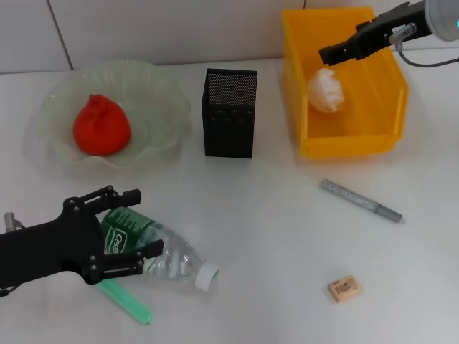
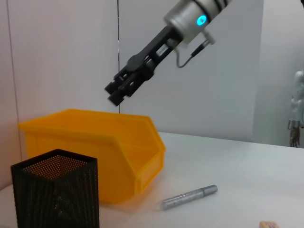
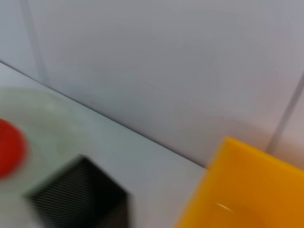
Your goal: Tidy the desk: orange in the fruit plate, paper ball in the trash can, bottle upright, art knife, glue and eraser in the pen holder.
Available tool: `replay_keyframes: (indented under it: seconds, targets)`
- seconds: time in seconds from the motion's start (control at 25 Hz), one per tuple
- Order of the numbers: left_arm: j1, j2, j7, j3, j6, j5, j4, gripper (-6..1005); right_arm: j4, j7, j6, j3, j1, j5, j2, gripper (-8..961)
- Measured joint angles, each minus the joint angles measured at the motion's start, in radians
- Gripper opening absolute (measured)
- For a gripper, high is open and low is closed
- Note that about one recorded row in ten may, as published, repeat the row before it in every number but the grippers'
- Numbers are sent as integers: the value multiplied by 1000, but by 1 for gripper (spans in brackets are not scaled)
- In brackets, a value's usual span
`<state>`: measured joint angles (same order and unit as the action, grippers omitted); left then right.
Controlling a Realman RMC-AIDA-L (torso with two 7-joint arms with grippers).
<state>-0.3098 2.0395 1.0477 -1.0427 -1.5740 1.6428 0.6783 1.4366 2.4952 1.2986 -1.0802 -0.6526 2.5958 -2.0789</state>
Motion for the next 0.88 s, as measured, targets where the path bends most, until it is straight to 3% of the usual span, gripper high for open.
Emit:
replay_keyframes:
  seconds: [0.32, 0.36, 0.88]
  targets:
    - [18, 2, 18, 41, -15, -2, 0, 863, 236, -108, 150, -19, 217, -365, -1, 803]
    - [18, 2, 18, 41, -15, -2, 0, 863, 236, -179, 158, -29, 273, -431, -3, 803]
    - [16, -2, 12, 42, -47, 34, 25, 863, 44, -529, 200, -18, 448, -571, -4, 801]
